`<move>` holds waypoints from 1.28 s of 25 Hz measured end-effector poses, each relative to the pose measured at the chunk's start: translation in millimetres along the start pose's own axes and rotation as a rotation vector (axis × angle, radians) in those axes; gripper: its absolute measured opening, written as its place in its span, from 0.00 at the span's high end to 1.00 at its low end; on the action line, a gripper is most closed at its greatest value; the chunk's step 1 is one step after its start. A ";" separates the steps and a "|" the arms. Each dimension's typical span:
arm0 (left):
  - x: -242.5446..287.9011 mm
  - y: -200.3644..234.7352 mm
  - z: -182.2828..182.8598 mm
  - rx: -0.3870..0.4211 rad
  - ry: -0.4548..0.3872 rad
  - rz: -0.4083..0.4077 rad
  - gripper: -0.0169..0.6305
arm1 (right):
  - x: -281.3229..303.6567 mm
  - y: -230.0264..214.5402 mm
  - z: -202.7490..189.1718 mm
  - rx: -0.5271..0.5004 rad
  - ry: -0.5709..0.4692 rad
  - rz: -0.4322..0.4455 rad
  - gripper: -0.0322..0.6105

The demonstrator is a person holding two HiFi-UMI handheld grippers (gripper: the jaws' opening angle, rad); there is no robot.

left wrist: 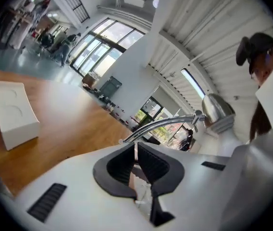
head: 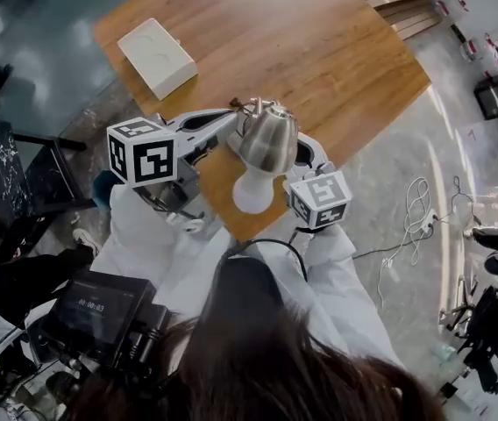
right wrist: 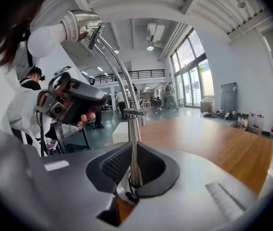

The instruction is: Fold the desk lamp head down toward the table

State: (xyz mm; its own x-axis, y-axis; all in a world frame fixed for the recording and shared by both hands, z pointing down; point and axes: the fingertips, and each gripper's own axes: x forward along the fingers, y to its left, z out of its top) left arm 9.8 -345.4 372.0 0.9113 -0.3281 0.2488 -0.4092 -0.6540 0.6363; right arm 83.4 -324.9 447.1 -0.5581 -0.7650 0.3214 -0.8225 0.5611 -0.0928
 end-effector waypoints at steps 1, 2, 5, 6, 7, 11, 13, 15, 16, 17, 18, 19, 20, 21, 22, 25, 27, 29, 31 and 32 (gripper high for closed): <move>3.4 -0.2 3.5 -0.043 0.012 -0.044 0.97 | 3.5 -0.3 1.3 -0.014 0.002 0.020 0.93; 6.6 -1.1 6.0 -0.086 0.028 -0.087 0.92 | 6.6 -0.6 2.4 -0.030 0.005 0.038 0.92; 14.0 -1.6 5.8 -0.199 0.102 -0.179 0.80 | 13.7 -2.7 6.4 -0.070 0.004 0.079 0.86; 15.6 -0.7 4.7 -0.248 0.121 -0.203 0.76 | 15.9 -3.4 7.0 -0.077 0.003 0.092 0.83; 17.0 -0.6 5.0 -0.312 0.127 -0.233 0.71 | 18.2 -4.1 7.1 -0.083 0.004 0.105 0.79; 23.1 -11.0 21.3 -0.588 0.086 -0.409 0.64 | 27.3 -6.2 4.4 -0.108 0.022 0.138 0.74; 27.3 -18.2 26.9 -0.669 0.108 -0.477 0.62 | 31.1 -8.1 5.8 -0.119 0.022 0.140 0.74; 32.3 -23.9 28.3 -0.725 0.148 -0.511 0.61 | 35.0 -7.2 8.6 -0.125 0.020 0.143 0.74; 34.6 -26.0 28.3 -0.750 0.166 -0.521 0.61 | 36.8 -5.6 9.4 -0.129 0.020 0.147 0.74; 36.5 -27.8 28.5 -0.772 0.181 -0.529 0.61 | 38.6 -3.9 10.0 -0.133 0.020 0.151 0.74; 37.9 -29.3 29.1 -0.792 0.193 -0.535 0.61 | 40.3 -2.4 10.6 -0.138 0.021 0.156 0.74; 38.7 -30.2 29.7 -0.809 0.202 -0.539 0.61 | 41.6 -1.0 11.2 -0.143 0.023 0.162 0.74; 39.1 -30.7 30.1 -0.823 0.210 -0.538 0.61 | 42.9 0.2 11.3 -0.149 0.025 0.167 0.74; 39.3 -30.9 30.0 -0.834 0.218 -0.536 0.61 | 44.2 0.9 10.7 -0.154 0.028 0.171 0.74; 39.3 -30.8 29.7 -0.842 0.226 -0.535 0.61 | 45.6 1.2 9.4 -0.156 0.030 0.173 0.74; 38.6 -29.3 28.5 -0.872 0.246 -0.547 0.61 | 49.1 -2.1 6.5 -0.144 0.020 0.155 0.74; 39.6 -28.5 27.2 -0.899 0.258 -0.554 0.61 | 49.6 -5.4 6.7 -0.131 0.009 0.147 0.78; 43.4 -29.5 24.8 -0.925 0.277 -0.557 0.60 | 50.2 -5.3 8.3 -0.131 0.008 0.154 0.78; 47.1 -32.8 24.2 -0.950 0.283 -0.573 0.60 | 50.7 -3.1 9.4 -0.133 0.013 0.162 0.78; 47.6 -34.3 24.2 -0.955 0.281 -0.579 0.60 | 50.4 -2.2 9.2 -0.131 0.016 0.167 0.78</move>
State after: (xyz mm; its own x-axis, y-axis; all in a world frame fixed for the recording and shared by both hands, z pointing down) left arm 66.1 -355.0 344.3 0.9785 0.0948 -0.1833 0.1661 0.1649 0.9722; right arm 56.1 -367.6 454.8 -0.6828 -0.6534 0.3268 -0.6970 0.7167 -0.0230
